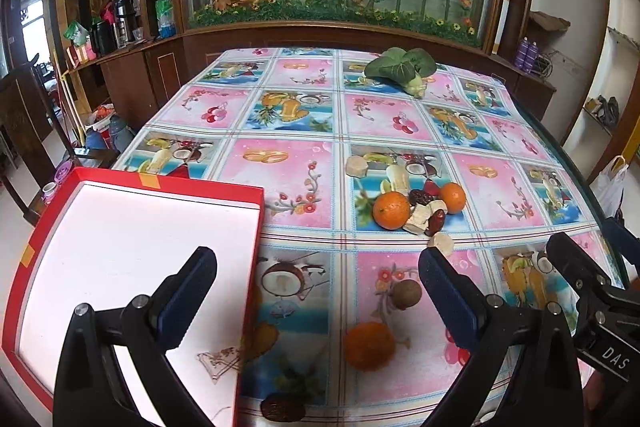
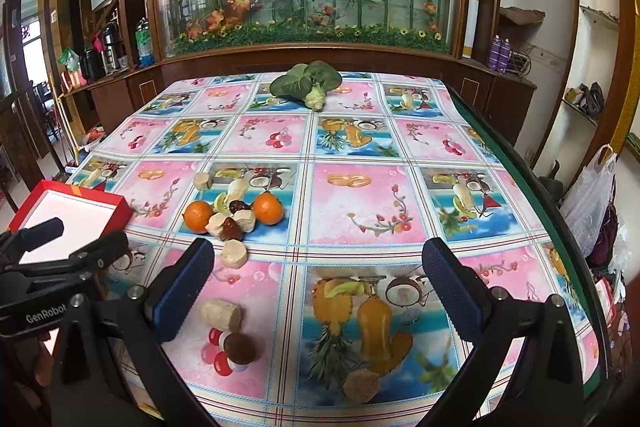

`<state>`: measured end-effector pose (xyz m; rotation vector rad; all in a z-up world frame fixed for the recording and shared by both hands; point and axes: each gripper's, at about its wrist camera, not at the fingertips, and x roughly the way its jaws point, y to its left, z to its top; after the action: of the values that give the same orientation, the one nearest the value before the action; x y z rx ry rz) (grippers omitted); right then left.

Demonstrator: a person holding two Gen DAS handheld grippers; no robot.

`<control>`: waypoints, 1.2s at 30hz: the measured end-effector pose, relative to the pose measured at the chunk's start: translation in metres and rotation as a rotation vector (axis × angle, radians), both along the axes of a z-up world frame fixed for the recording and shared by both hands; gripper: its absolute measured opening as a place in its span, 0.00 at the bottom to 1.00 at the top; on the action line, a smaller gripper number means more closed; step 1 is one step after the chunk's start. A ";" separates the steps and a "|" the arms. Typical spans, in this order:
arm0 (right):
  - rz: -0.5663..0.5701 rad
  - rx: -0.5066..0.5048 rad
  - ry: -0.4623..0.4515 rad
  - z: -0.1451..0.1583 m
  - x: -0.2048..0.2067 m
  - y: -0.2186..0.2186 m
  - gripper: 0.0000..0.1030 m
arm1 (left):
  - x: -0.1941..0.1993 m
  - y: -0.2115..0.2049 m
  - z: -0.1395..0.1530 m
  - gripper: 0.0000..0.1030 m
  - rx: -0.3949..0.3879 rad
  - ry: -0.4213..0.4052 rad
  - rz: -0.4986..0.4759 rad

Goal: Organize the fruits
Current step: 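Grasp a brown round fruit with the right gripper while the left gripper reaches an orange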

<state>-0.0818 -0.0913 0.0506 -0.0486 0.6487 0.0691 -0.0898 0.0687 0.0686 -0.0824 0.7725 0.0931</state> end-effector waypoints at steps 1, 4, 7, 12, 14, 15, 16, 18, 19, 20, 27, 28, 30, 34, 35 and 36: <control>0.004 -0.002 0.000 -0.001 0.000 0.002 1.00 | -0.001 0.001 0.000 0.98 0.003 -0.002 0.000; 0.013 0.007 -0.004 0.002 -0.004 0.001 1.00 | -0.005 0.003 0.002 0.98 0.016 -0.011 0.001; 0.015 0.015 -0.005 0.001 -0.005 0.001 1.00 | -0.008 0.005 0.004 0.98 0.029 -0.019 -0.001; 0.022 0.016 0.000 0.000 -0.006 0.003 1.00 | -0.011 0.010 0.004 0.98 0.058 -0.023 0.001; 0.024 0.018 0.000 0.000 -0.008 0.002 1.00 | -0.014 0.014 0.002 0.98 0.082 -0.021 0.000; 0.026 0.016 0.000 -0.001 -0.009 0.003 1.00 | -0.017 0.015 0.002 0.98 0.089 -0.021 -0.001; 0.028 0.016 0.000 -0.001 -0.010 0.002 1.00 | -0.020 0.018 0.000 0.98 0.101 -0.020 0.000; 0.037 0.013 0.005 -0.003 -0.012 0.001 1.00 | -0.027 0.021 -0.002 0.98 0.113 -0.017 -0.003; 0.045 0.014 0.008 -0.005 -0.013 0.001 1.00 | -0.031 0.022 -0.004 0.98 0.116 -0.010 -0.011; 0.056 0.018 0.011 -0.006 -0.015 0.000 1.00 | -0.036 0.023 -0.007 0.98 0.116 -0.004 -0.021; 0.176 0.022 0.055 -0.027 -0.037 -0.005 1.00 | -0.062 0.019 -0.022 0.98 0.150 0.020 -0.108; 0.197 0.008 0.056 -0.029 -0.041 -0.003 1.00 | -0.063 0.019 -0.025 0.98 0.152 0.031 -0.111; 0.218 -0.012 0.045 -0.031 -0.048 -0.002 1.00 | -0.064 0.019 -0.027 0.98 0.138 0.045 -0.122; 0.226 -0.025 0.053 -0.037 -0.054 -0.002 1.00 | -0.064 0.020 -0.026 0.98 0.122 0.040 -0.132; 0.227 -0.023 0.062 -0.039 -0.053 -0.003 1.00 | -0.064 0.018 -0.026 0.98 0.122 0.038 -0.137; 0.227 -0.019 0.069 -0.041 -0.053 -0.004 1.00 | -0.064 0.017 -0.026 0.98 0.118 0.038 -0.142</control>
<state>-0.1348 -0.0955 0.0094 -0.1388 0.7109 0.2848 -0.1534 0.0862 0.0427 0.0869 0.8065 0.0050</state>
